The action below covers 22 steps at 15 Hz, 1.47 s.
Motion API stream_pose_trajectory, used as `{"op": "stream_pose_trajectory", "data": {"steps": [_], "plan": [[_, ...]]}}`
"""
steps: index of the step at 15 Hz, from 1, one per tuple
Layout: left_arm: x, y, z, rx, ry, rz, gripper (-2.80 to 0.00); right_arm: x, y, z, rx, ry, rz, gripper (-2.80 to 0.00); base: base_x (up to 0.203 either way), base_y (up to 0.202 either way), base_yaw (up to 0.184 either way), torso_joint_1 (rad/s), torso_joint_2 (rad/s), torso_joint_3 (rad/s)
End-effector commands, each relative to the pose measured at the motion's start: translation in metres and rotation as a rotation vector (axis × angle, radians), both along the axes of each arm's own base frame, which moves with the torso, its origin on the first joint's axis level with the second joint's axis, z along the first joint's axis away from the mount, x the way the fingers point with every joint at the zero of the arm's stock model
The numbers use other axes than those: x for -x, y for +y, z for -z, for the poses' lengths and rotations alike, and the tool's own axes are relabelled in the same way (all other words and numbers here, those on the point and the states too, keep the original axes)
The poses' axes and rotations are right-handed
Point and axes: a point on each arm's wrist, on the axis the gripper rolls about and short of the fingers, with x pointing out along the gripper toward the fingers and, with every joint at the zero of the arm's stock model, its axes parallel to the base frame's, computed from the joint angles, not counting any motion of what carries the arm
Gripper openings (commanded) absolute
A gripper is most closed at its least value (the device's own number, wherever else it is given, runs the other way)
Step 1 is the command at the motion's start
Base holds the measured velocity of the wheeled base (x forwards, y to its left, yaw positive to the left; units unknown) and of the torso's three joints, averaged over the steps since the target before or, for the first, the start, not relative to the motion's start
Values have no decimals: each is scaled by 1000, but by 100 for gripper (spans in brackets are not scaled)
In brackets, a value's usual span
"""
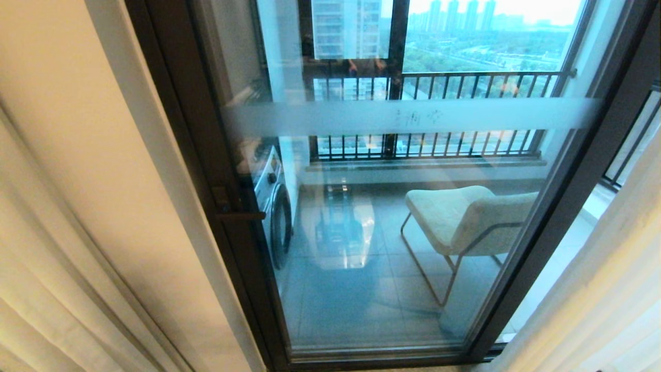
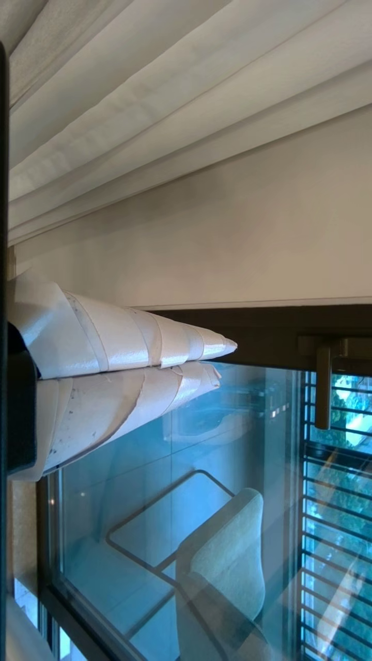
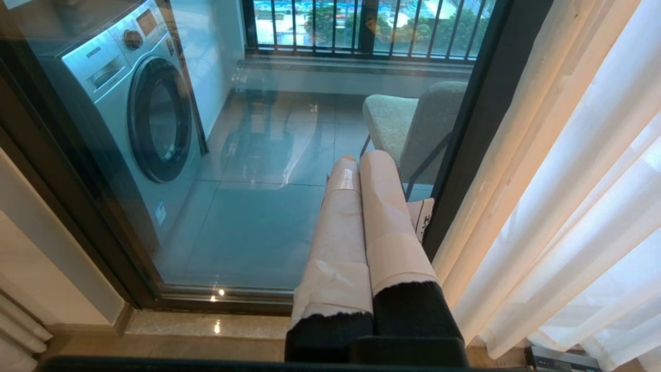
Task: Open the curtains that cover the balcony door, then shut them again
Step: Pull the inner curtains open on both sides
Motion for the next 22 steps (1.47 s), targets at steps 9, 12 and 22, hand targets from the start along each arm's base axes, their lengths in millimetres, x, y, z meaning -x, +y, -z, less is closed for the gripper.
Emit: {"op": "stream_pose_trajectory", "data": {"steps": [9,12,22], "plan": [[0,0,0,0,-2,-1,-280,0,0,0,1,1,-1,-280,1,-6,1,0,0,0],[0,0,0,0,-4,-1,-280,0,0,0,1,1,-1,-280,1,-141,6,8,3,2],[0,0,0,0,-2,-1,-280,0,0,0,1,1,-1,-280,0,-192,-3,2,3,1]]}}
